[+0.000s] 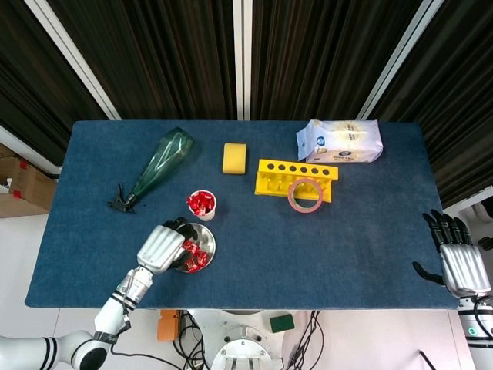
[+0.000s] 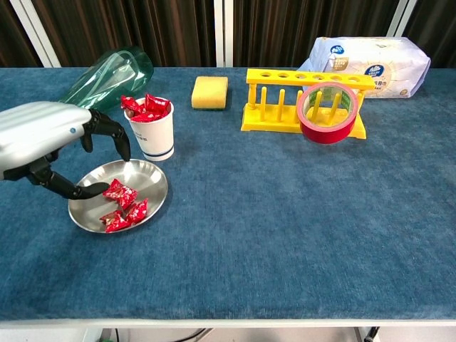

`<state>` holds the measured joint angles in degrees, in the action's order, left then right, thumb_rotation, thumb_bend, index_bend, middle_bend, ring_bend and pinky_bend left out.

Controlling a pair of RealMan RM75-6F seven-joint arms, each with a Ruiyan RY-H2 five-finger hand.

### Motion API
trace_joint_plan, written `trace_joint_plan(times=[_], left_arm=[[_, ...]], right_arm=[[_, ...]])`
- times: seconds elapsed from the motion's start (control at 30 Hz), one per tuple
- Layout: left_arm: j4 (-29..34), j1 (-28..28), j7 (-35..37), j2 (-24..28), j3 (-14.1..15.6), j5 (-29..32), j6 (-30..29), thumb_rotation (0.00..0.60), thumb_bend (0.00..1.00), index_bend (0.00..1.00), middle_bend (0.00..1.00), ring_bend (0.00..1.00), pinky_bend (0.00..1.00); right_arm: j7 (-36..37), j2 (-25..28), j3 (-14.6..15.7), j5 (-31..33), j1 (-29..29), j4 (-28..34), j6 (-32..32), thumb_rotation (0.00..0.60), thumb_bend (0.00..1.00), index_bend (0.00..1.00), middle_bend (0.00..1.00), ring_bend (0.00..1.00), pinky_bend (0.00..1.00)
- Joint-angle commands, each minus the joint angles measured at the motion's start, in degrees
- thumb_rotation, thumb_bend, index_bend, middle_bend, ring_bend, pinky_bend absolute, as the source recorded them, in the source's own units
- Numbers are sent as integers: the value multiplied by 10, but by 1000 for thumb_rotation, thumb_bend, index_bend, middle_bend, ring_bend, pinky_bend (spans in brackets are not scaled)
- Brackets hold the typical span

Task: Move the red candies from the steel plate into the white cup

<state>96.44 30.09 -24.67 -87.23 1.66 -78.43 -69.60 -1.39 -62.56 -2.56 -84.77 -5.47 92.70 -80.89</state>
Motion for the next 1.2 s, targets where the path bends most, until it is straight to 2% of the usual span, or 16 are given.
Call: trace_joint_plan(times=[0.03,0.23,0.43,0.67,0.97,1.2], left_arm=[[-9,-1,1,-7,-4,6,10,600,286,404,354,212,396],[-16,14,-39,3,-17,46,52,600,287,393,303,208,362],[-2,38,-77,27,-12,71,107,600,288,358,226,168,322],[-23,43,-70,13,-14,47,102,600,288,356,222,168,322],[-43,48,-89,-1,-13,62,115,600,309,375,228,168,322],[-38,46,-101,-4,-15,83,115,600,317,472,234,182,324]], right_arm=[[1,0,0,1,-1,-1,2,600,200,0,0,0,0],[2,1,-1,1,-2,-2,4,600,199,0,0,0,0],[2,0,-1,4,-2,-2,5,600,199,0,0,0,0],[-1,0,1,2,-3,0,7,600,199,0,0,0,0],[-3,-1,0,4,-4,-1,9,600,199,0,0,0,0],[-1,-1,0,4,-4,-1,9,600,199,0,0,0,0]])
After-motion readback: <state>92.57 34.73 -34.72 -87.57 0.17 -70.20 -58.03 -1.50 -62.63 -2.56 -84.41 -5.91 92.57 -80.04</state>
